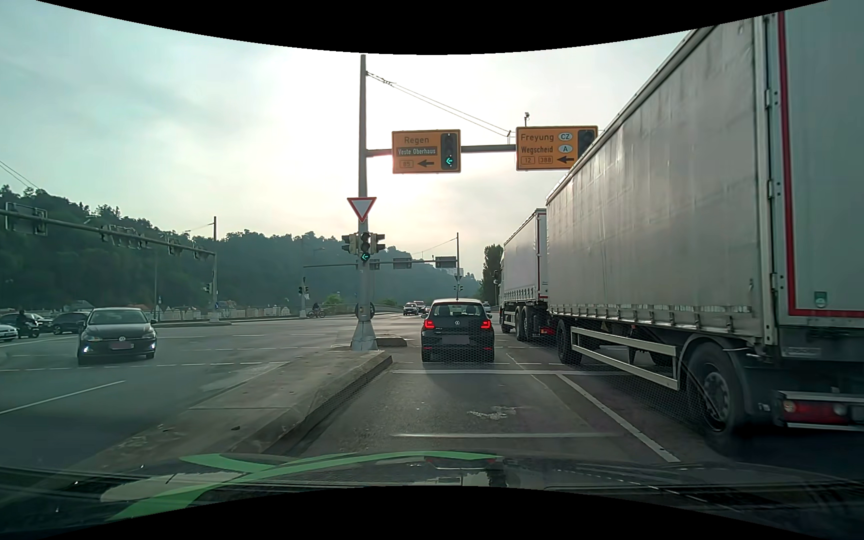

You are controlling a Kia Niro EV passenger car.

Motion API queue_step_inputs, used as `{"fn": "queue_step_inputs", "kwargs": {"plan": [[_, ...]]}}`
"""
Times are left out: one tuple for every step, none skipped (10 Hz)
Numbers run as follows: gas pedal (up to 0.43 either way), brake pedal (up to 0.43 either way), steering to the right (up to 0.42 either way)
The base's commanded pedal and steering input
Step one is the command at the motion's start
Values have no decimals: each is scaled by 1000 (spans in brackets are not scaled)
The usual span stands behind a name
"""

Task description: Follow the waypoints while adhering to traffic rules and regulations

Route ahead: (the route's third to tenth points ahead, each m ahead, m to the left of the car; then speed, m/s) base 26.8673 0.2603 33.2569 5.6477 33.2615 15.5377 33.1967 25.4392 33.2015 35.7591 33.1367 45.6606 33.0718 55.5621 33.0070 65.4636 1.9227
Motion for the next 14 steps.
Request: {"fn": "queue_step_inputs", "kwargs": {"plan": [[398, 0, -16], [398, 0, -15], [398, 0, -10], [398, 0, -6], [398, 0, -3], [390, 0, -1], [390, 0, 0], [390, 0, 1], [390, 0, 2], [390, 0, 3], [370, 0, 3], [358, 0, 2], [350, 0, 2], [350, 0, 1]]}}
